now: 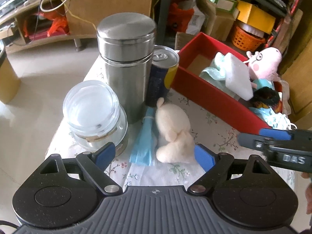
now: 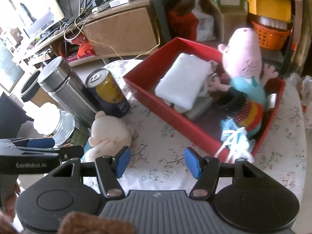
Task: Organize soft objects
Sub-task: 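Move the right gripper to the cream teddy bear while left approaches the blue mask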
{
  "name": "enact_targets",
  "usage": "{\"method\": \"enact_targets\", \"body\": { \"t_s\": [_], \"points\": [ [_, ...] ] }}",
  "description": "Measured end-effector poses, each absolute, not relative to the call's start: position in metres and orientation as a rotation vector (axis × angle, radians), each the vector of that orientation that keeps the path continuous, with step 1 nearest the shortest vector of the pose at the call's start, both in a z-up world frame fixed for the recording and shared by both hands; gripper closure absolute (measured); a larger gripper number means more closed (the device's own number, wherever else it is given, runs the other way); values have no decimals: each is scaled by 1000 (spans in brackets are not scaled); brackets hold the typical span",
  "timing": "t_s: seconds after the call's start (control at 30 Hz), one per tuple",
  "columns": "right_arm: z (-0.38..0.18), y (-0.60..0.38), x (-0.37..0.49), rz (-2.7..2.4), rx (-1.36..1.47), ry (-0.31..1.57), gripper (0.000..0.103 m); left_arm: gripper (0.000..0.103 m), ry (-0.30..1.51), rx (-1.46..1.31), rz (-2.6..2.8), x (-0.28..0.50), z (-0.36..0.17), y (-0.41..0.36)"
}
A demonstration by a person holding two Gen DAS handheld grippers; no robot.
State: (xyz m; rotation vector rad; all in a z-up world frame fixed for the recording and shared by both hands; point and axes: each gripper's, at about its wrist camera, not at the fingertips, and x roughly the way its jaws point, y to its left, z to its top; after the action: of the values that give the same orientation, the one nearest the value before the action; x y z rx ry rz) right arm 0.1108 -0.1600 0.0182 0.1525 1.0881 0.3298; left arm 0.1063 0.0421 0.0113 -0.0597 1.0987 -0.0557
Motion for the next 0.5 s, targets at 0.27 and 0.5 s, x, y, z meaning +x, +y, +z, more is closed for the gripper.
{"method": "enact_targets", "body": {
  "t_s": [0.27, 0.5],
  "points": [
    [11, -133, 117, 352, 157, 1104, 70, 17, 1075, 23, -61, 93, 13, 44],
    [-4, -106, 130, 396, 258, 1123, 70, 17, 1063, 95, -22, 89, 7, 58]
  ]
}}
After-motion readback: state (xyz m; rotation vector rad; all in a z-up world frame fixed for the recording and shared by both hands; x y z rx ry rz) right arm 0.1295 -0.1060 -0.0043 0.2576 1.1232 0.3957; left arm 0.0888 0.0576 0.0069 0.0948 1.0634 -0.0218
